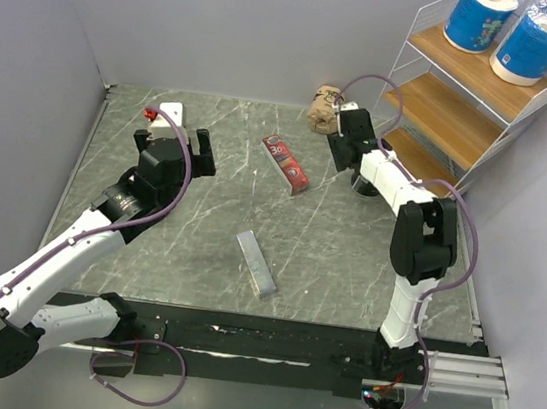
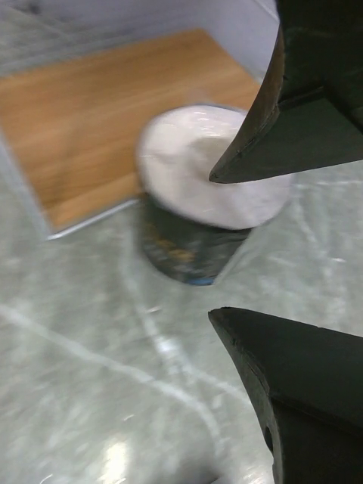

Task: Place and organize the paper towels onto the shelf

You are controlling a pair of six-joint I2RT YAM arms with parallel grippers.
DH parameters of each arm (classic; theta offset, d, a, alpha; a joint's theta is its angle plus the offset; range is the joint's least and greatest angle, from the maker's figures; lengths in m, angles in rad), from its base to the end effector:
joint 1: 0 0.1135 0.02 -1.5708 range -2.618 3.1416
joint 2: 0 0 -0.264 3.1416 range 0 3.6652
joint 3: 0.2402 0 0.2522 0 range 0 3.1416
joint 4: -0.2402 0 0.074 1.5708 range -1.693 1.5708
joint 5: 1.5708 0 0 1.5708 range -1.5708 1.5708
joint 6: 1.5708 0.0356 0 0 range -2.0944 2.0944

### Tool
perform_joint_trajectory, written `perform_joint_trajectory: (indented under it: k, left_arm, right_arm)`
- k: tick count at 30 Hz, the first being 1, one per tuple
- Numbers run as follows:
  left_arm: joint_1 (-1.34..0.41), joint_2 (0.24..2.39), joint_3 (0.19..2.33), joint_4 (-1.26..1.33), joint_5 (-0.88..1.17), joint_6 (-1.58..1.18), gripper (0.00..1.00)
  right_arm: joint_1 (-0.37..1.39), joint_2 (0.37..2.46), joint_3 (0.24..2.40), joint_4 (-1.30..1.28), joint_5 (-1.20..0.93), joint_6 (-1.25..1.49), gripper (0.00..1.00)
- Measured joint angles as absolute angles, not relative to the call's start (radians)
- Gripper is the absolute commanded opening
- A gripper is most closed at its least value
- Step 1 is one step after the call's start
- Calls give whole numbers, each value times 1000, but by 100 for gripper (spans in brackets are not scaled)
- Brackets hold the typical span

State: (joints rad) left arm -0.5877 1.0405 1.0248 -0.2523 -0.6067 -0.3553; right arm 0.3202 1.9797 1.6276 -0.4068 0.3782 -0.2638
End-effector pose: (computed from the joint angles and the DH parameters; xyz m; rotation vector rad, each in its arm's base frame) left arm 0.2042 -0.1117 0.3700 -0.2110 1.7791 -0.1175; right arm 0.4344 0.1302 0.2539 -0.4789 2.2479 -0.4105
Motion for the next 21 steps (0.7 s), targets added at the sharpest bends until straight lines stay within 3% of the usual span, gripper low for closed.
perform_joint_trajectory:
  k: [21]
  left_arm:
    - [-588, 1042, 1025, -253, -605, -355, 96]
  right_arm:
    - [290, 1936, 1530, -416, 350, -207, 76]
